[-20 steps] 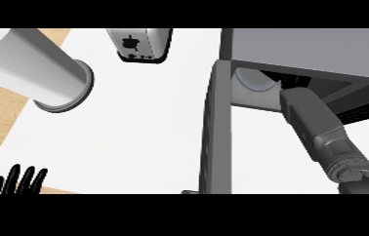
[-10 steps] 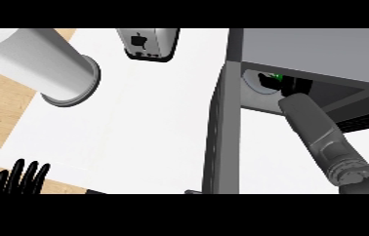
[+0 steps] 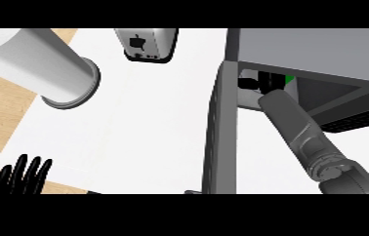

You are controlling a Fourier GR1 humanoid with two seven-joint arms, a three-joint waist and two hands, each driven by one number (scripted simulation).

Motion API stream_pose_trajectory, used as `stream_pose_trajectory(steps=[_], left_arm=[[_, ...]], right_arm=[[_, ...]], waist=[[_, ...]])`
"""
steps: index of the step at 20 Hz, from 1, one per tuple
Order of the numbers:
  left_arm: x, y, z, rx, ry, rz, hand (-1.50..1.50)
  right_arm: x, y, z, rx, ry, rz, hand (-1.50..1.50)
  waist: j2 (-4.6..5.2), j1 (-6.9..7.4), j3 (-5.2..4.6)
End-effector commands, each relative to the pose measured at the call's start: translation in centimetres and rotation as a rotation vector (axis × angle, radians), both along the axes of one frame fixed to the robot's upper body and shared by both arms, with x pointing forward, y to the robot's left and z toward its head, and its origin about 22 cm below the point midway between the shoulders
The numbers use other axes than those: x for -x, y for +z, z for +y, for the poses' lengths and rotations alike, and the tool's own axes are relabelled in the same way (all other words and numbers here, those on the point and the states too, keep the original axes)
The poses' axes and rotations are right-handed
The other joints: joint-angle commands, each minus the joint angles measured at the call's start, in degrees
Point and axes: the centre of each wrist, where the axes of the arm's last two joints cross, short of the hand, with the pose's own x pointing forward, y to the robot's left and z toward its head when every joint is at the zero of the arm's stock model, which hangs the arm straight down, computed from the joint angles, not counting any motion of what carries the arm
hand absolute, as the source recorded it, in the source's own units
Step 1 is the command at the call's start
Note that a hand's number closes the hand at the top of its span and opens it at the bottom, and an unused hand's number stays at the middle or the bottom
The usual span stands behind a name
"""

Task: Pick up the milk, place it into the microwave and close the microwave

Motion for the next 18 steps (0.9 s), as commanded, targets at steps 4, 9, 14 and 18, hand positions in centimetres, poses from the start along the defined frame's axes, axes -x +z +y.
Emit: stream_pose_trajectory(steps=[4, 9, 14, 18], left_arm=[[0.0, -0.8, -0.4, 0.015, 0.002, 0.010, -1.50], [0.3, -0.5, -0.4, 0.006, 0.006, 0.004, -1.50], [1.1, -1.1, 0.3, 0.009, -0.003, 0.009, -1.50], [0.9, 0.2, 1.0, -0.015, 0.021, 0.001, -1.50]], right_arm=[[0.1, -0.1, 2.2, -0.142, 0.110, 0.038, -1.50], [0.0, 0.3, 3.9, -0.298, 0.189, -0.018, -1.50], [0.9, -1.2, 3.3, -0.455, 0.232, 0.005, -1.50], [3.5, -4.7, 2.1, -0.566, 0.284, 0.021, -1.50]], waist=[[-0.33, -1.49, 0.12], [-1.03, -2.84, 0.20], [-1.70, -4.13, 0.04], [-2.21, -5.92, 0.04]])
